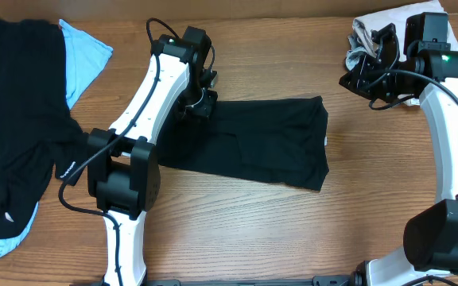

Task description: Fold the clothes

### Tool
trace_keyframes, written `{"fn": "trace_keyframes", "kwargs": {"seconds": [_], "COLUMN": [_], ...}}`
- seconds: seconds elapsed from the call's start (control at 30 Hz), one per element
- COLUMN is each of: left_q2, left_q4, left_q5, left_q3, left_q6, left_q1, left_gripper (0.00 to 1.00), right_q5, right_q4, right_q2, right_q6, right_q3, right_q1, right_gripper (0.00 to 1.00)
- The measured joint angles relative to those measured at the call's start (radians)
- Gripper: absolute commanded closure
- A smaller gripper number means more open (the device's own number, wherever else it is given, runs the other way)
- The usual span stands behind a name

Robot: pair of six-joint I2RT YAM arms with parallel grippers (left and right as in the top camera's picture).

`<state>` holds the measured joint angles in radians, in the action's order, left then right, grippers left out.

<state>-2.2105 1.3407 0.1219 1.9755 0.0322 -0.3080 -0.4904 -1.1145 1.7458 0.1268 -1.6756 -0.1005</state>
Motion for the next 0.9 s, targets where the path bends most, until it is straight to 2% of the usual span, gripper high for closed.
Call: {"fn": "trace_keyframes", "kwargs": {"seconds": [0.9], "left_q2": [0.0], "left_q4": [-0.014], "left_q5": [0.062], "left_q3": [0.0], "left_q6": [0.018], "left_q1": [-0.002], "left_gripper": [0.96], "right_q5": [0.0], "right_q4": [-0.001], "right_q2": [0.0], "right_q6": [0.0], "right_q3": [0.0], "right_q1": [0.0], "right_gripper": [0.93]}}
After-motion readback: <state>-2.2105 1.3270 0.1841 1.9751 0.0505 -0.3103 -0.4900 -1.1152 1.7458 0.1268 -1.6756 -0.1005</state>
